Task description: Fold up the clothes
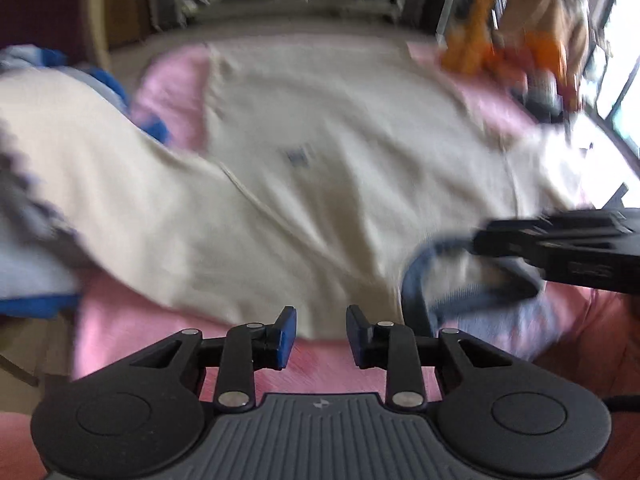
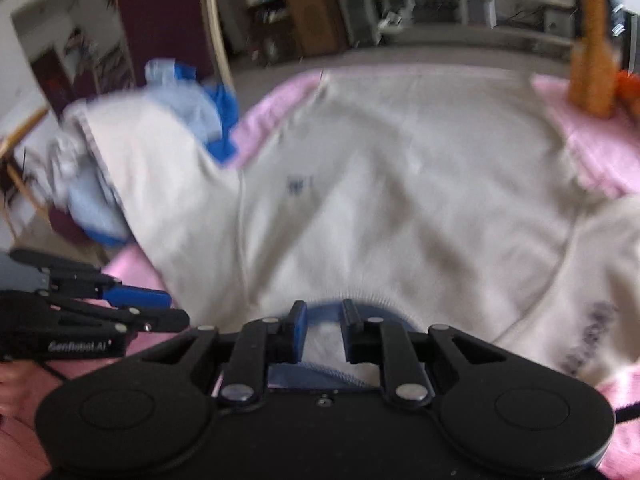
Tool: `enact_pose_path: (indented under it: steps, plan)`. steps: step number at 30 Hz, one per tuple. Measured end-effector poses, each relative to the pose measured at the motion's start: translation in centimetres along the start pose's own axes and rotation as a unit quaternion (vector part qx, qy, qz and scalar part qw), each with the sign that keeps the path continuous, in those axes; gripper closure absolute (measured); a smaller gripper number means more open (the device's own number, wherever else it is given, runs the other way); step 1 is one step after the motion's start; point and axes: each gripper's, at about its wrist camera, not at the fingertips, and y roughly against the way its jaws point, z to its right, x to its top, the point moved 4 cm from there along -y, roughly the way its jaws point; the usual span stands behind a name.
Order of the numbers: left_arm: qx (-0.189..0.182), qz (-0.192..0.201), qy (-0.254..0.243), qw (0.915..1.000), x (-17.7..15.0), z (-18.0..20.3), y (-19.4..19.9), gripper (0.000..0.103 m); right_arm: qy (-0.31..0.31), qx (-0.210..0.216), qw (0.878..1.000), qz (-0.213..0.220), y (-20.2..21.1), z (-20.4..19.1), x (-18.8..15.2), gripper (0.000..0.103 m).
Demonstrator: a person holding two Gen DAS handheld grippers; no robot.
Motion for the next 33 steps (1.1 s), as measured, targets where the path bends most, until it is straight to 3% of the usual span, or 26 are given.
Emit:
enact_pose_path:
  steps: [4, 5, 8, 11, 17, 20, 26, 29, 33]
  plan:
    - [0.076, 0.096, -0.012, 0.9924, 1.6, -2.2, 5.5, 0.057, -0.010, 0.020, 0.998, 0.061, 6.5, -1.9, 3.2, 0.061]
    - [0.068, 0.113, 0.008, 0.9913, 2.0, -3.2, 6.7, 0.053, -0.003, 0.017, 0.997, 0.077, 7.8, -2.5, 4.0, 0.055]
    - [0.049, 0.144, 0.092, 0.9840, 2.7, -7.1, 9.4, 0.053, 0.022, 0.006, 0.992, 0.125, 11.6, -4.6, 6.4, 0.047]
    - [0.076, 0.182, 0.145, 0.9696, 3.2, -10.7, 11.6, 0.053, 0.032, -0.004, 0.986, 0.165, 13.9, -6.2, 8.3, 0.045]
    - [0.099, 0.216, 0.241, 0.9410, 4.5, -19.0, 14.2, 0.055, 0.013, 0.002, 0.979, 0.204, 15.3, -8.2, 11.4, 0.037]
    - [0.096, 0.211, 0.299, 0.9256, 5.6, -23.0, 14.1, 0.058, -0.002, 0.009, 0.977, 0.212, 14.8, -9.4, 12.7, 0.037]
    - [0.024, 0.183, 0.422, 0.8875, 7.4, -29.1, 12.5, 0.075, -0.002, 0.031, 0.974, 0.225, 14.2, -12.3, 14.6, 0.036]
    - [0.032, 0.184, 0.417, 0.8897, 8.3, -30.0, 12.2, 0.075, 0.011, 0.036, 0.972, 0.230, 13.9, -13.7, 15.2, 0.035]
    - [0.030, 0.152, 0.441, 0.8839, 8.1, -31.6, 10.2, 0.074, 0.021, 0.038, 0.973, 0.226, 13.1, -14.6, 15.4, 0.034]
